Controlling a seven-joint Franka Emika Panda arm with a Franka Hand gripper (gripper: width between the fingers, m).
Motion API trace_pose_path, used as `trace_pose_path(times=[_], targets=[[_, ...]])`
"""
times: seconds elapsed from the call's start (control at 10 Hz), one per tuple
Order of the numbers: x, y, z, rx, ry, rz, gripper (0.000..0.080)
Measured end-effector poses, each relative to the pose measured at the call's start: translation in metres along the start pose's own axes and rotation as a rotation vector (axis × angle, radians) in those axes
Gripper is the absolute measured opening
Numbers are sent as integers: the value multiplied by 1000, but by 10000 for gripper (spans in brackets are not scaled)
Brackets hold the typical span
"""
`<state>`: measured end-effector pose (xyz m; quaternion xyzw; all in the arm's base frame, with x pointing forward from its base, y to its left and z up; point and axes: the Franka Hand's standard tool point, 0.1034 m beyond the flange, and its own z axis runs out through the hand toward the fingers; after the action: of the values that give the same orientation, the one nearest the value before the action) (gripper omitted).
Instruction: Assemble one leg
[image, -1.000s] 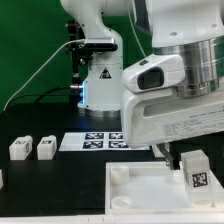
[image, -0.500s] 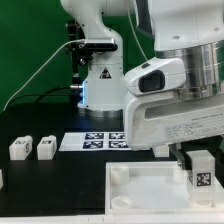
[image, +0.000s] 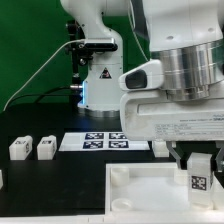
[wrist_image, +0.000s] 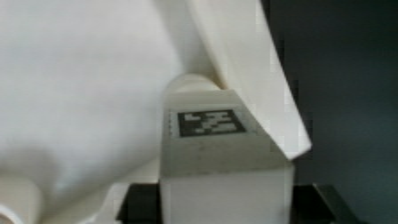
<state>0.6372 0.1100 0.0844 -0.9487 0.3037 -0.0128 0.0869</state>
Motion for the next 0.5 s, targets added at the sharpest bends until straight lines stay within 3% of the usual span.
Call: trace_pose_path(times=[0.5], targets=[[0, 4, 0, 11, -23, 774, 300]])
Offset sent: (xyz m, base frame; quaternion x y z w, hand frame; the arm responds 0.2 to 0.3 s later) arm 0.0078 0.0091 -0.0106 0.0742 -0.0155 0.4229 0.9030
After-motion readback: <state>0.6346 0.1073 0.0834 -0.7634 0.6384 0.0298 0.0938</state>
